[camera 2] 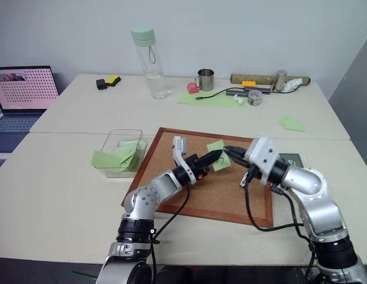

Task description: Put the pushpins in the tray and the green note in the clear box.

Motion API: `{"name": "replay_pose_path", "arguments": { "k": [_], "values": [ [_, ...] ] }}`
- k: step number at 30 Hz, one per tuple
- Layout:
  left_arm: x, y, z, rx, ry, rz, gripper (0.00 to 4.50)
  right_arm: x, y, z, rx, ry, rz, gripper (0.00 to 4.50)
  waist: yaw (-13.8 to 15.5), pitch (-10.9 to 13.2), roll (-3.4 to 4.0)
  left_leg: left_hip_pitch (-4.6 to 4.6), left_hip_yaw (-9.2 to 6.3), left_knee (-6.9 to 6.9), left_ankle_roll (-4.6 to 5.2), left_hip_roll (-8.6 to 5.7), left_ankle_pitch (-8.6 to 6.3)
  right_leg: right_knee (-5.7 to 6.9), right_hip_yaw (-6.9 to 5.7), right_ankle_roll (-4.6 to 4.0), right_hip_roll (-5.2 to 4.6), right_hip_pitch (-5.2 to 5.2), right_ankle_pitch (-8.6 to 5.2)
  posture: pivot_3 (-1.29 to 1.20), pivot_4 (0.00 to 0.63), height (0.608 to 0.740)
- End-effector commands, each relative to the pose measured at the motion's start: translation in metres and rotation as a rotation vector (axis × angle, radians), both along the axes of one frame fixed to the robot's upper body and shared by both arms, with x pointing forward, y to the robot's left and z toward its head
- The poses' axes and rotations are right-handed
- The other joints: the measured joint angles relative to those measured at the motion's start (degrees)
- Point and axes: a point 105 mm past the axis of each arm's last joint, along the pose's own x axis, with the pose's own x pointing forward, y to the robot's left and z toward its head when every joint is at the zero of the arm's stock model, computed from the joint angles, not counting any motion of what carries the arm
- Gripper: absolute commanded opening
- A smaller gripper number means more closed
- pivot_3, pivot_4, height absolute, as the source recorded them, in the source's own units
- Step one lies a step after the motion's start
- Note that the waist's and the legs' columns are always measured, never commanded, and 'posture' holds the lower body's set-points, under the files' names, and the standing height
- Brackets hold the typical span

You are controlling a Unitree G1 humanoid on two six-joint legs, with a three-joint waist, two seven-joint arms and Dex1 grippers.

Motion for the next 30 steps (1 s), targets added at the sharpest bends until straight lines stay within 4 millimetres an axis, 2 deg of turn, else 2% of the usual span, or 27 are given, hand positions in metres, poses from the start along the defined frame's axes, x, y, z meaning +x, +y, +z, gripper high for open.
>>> {"name": "replay_pose_path", "arguments": {
  "k": [1, 3, 7, 11, 16, 23, 28, 30],
  "values": [
    [-0.004, 0.003, 0.018, 0.006, -0.087, -0.002, 0.01, 0.01, -0.049, -0.011, -0.036, 0.069, -0.243, 0.0, 0.1, 0.0, 0.0, 0.0, 0.0, 0.0, 0.0, 0.0, 0.0, 0.0, 0.01, 0.0, 0.0, 0.0, 0.0, 0.0, 0.15, 0.74],
    [-0.005, 0.006, 0.024, 0.003, -0.113, 0.003, 0.01, 0.009, -0.069, -0.028, -0.071, 0.133, -0.324, 0.0, 0.3, 0.0, 0.0, -0.01, 0.01, -0.01, 0.0, 0.0, 0.0, 0.01, 0.02, 0.0, 0.0, -0.01, 0.0, 0.0, 0.15, 0.74],
    [-0.009, 0.008, 0.03, 0.009, -0.146, -0.005, 0.01, 0.017, -0.108, -0.045, -0.064, 0.155, -0.549, 0.0, 0.2, 0.0, 0.0, 0.0, 0.06, -0.01, 0.01, 0.01, 0.0, 0.05, 0.06, 0.0, 0.01, -0.02, 0.0, 0.0, 0.15, 0.74],
    [-0.011, 0.005, 0.031, 0.017, -0.158, -0.014, 0.01, 0.023, -0.127, -0.059, -0.024, 0.19, -0.651, 0.0, 0.2, 0.0, 0.0, 0.02, 0.07, 0.0, 0.01, 0.0, 0.0, 0.08, 0.06, 0.0, 0.01, -0.01, 0.0, 0.0, 0.15, 0.74],
    [-0.01, 0.005, 0.034, -0.003, -0.162, -0.002, 0.0, 0.03, -0.136, -0.067, 0.039, 0.228, -0.701, 0.97, 0.1, 0.0, 0.01, 0.02, 0.08, -0.01, 0.01, 0.0, 0.0, 0.08, 0.07, 0.0, 0.02, -0.01, 0.0, 0.0, 0.15, 0.74],
    [-0.007, 0.013, 0.033, 0.006, -0.165, 0.027, 0.0, 0.033, -0.138, -0.064, 0.078, 0.223, -0.705, 2.22, 0.0, 0.0, 0.01, 0.02, 0.09, -0.01, 0.01, 0.0, 0.0, 0.08, 0.07, 0.0, 0.02, -0.01, 0.0, 0.0, 0.15, 0.74],
    [-0.008, 0.023, 0.04, 0.044, -0.21, 0.063, 0.0, 0.028, -0.125, -0.045, 0.069, 0.169, -0.604, 3.46, -0.1, 0.0, 0.01, 0.02, 0.09, -0.01, 0.01, 0.0, 0.0, 0.08, 0.07, 0.0, 0.03, -0.01, 0.0, 0.0, 0.15, 0.74],
    [-0.01, 0.034, 0.048, 0.118, -0.276, 0.1, 0.0, 0.022, -0.11, -0.034, 0.05, 0.149, -0.494, 3.98, -0.1, 0.0, 0.01, 0.02, 0.09, -0.01, 0.01, 0.0, 0.0, 0.08, 0.08, 0.0, 0.03, -0.02, 0.0, 0.0, 0.15, 0.74]
  ]
}}
